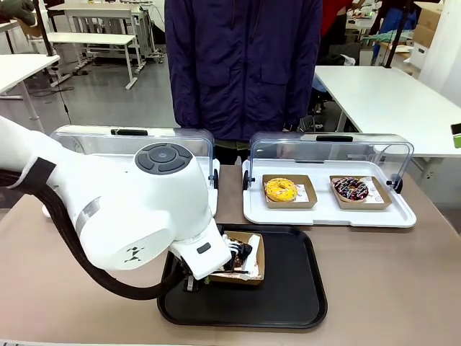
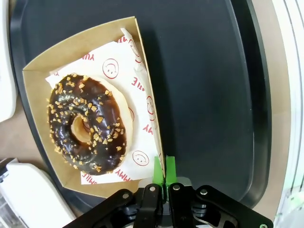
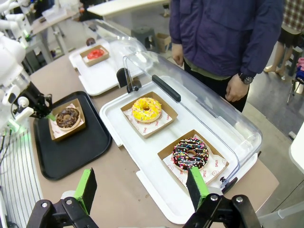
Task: Move the second donut from the left to the tray.
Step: Pick up the Paper togo box containing the Donut indicated by the person and place it on the Handle tray.
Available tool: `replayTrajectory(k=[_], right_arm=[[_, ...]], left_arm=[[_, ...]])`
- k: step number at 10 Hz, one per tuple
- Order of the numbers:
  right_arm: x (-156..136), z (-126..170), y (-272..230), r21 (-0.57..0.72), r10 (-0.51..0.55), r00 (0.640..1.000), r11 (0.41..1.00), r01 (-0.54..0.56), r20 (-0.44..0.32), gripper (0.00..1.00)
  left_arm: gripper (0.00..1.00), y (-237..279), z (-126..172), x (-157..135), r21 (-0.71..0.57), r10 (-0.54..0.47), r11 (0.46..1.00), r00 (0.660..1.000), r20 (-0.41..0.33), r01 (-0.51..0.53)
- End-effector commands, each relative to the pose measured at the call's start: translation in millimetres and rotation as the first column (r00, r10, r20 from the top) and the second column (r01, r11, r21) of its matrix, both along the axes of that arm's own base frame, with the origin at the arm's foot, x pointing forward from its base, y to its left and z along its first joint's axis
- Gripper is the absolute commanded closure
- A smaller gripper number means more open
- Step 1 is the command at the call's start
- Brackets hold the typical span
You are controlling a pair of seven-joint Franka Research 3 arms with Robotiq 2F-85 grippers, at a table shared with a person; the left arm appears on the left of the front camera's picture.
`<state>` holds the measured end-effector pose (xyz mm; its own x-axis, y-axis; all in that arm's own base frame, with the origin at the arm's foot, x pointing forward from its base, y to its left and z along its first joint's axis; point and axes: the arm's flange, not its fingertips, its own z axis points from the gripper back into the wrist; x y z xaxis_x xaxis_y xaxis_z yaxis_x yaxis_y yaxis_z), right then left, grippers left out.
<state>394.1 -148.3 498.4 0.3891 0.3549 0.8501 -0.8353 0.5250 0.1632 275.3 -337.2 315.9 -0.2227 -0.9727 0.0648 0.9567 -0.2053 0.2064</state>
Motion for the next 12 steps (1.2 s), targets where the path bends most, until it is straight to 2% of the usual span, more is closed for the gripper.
replayTrajectory(k=[1, 2, 3, 4, 5, 6, 10, 11, 12], right_arm=[[2, 2, 0, 0.014, 0.002, 1.000, 1.000, -0.003, 0.023, 0.00], [2, 2, 0, 0.014, 0.002, 1.000, 1.000, -0.003, 0.023, 0.00], [2, 2, 0, 0.014, 0.002, 1.000, 1.000, -0.003, 0.023, 0.00], [2, 2, 0, 0.014, 0.002, 1.000, 1.000, -0.003, 0.023, 0.00], [2, 2, 0, 0.014, 0.002, 1.000, 1.000, -0.003, 0.023, 0.00], [2, 2, 0, 0.014, 0.002, 1.000, 1.000, -0.003, 0.023, 0.00], [2, 2, 0, 0.014, 0.002, 1.000, 1.000, -0.003, 0.023, 0.00], [2, 2, 0, 0.014, 0.002, 1.000, 1.000, -0.003, 0.023, 0.00], [2, 2, 0, 0.014, 0.002, 1.000, 1.000, -0.003, 0.023, 0.00]], left_arm=[[0.98, -8, -1, 0, -0.016, -0.009, 1.000, 1.000, -0.020, 0.009], [0.42, -7, 2, 0, -0.009, -0.030, 1.000, 0.999, -0.014, 0.029], [0.42, -6, 6, 0, -0.022, -0.036, 0.999, 0.999, -0.009, 0.036], [0.00, -2, 17, 0, -0.032, -0.028, 0.999, 1.000, 0.005, 0.028], [0.38, 2, 26, 2, -0.028, -0.021, 0.999, 1.000, 0.015, 0.021], [0.00, 10, 45, 4, -0.013, -0.012, 1.000, 1.000, 0.009, 0.012], [0.00, 24, 84, 4, -0.049, -0.040, 0.998, 0.999, -0.003, 0.039], [0.16, 24, 86, 4, -0.040, -0.053, 0.998, 0.998, -0.036, 0.051], [0.16, 18, 76, 6, -0.047, -0.015, 0.999, 1.000, 0.026, 0.017]])
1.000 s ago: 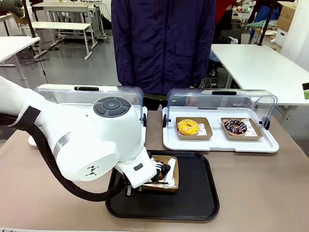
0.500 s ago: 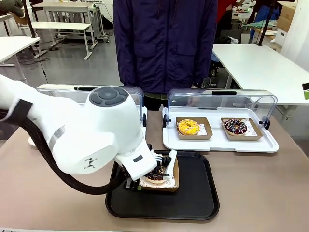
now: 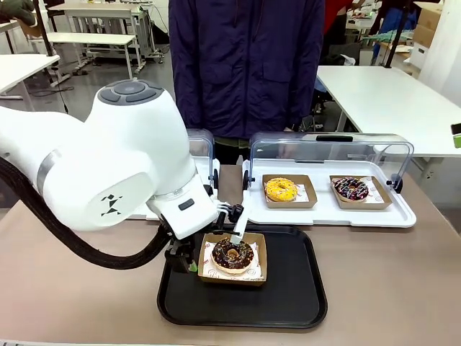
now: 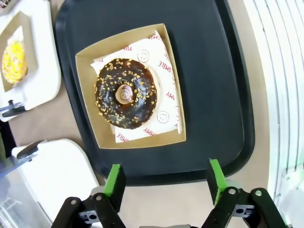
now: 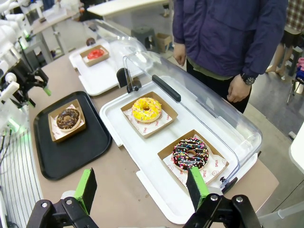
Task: Move the second donut from the left to the tray.
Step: Pick up the Paper togo box containing the Donut indicated by the person and place it on the Handle tray.
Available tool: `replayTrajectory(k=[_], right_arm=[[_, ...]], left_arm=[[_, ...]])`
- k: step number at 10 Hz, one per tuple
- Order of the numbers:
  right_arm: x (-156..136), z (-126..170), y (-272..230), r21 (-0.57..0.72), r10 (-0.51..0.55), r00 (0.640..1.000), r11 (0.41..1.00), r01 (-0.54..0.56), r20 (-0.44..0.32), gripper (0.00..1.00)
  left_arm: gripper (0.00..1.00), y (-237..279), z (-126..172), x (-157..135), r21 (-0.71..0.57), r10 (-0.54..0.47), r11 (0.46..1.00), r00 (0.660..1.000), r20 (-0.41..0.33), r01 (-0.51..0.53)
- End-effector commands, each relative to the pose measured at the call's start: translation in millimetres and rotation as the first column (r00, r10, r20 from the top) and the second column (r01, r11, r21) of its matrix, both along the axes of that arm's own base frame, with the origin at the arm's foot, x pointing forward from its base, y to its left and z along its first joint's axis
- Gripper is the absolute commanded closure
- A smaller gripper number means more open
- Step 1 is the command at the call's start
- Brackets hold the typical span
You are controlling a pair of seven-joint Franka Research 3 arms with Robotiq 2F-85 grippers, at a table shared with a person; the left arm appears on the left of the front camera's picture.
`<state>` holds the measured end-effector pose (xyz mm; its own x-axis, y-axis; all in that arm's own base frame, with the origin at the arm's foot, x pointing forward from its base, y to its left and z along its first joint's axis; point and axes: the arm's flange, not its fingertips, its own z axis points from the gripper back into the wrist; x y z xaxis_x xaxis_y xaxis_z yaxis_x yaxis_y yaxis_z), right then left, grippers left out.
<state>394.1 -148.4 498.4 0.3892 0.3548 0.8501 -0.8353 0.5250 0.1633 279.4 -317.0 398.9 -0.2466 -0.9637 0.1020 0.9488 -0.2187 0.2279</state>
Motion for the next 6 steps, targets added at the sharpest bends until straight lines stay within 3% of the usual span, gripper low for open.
replayTrajectory(k=[1, 6], right_arm=[[2.4, 1.6, 0.3, 0.014, 0.002, 1.000, 1.000, -0.003, 0.023, 0.00], [2.4, 1.6, 0.3, 0.014, 0.002, 1.000, 1.000, -0.003, 0.023, 0.00]], left_arm=[[0.16, -2.7, -6.6, 1.8, -0.006, 0.008, 1.000, 1.000, 0.012, -0.008], [0.16, -2.7, -6.6, 1.8, -0.006, 0.008, 1.000, 1.000, 0.012, -0.008]])
